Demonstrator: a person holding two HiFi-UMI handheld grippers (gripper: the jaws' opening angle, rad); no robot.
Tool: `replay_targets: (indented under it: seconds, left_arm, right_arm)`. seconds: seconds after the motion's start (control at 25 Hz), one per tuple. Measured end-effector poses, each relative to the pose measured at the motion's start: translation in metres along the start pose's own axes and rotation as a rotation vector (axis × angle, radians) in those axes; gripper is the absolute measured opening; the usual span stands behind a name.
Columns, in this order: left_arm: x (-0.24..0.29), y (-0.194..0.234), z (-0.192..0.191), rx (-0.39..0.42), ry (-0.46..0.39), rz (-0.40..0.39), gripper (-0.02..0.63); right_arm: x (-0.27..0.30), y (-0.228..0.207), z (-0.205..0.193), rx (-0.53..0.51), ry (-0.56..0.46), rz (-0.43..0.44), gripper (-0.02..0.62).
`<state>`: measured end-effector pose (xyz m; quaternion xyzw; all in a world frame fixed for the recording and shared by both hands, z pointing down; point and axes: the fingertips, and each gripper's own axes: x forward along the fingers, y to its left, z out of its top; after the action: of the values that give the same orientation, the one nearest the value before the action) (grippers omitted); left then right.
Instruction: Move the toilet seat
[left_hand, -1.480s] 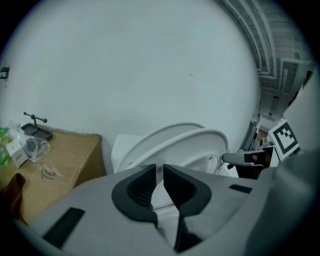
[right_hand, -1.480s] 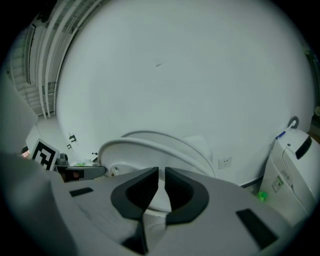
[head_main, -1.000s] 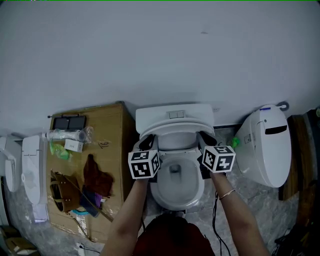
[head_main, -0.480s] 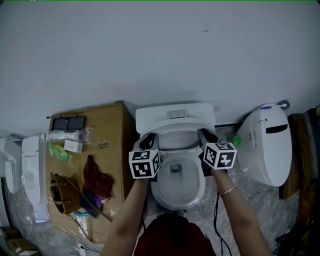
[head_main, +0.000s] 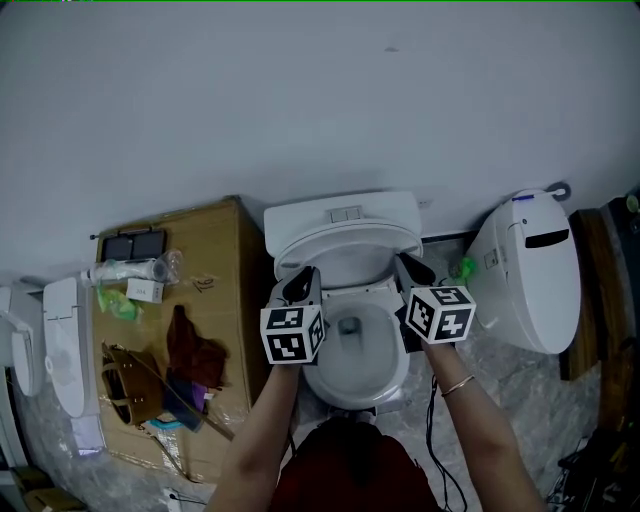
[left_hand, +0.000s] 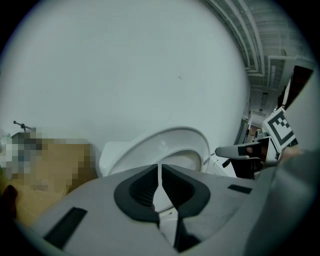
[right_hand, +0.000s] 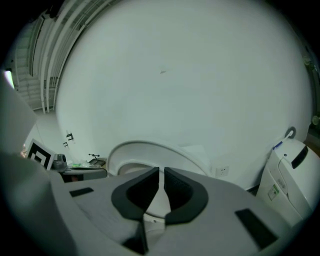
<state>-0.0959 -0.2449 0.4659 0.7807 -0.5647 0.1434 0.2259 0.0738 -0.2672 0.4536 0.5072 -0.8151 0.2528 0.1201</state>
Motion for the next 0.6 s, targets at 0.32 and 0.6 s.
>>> replay_targets:
  seconds: [0.32, 0.6]
  left_arm:
    - [-0.041, -0.031, -0.003, 0.051, -0.034, -0.065, 0.035]
    - [-0.082, -0.046, 0.005, 0.067, -0.085, -0.084, 0.034]
  right_arm:
    - [-0.061, 0.014, -0.010, -0.024, -0.059, -0.035, 0.032]
    - [-0.112, 0.029, -0.014, -0.023, -0.113, -0.053, 0.017]
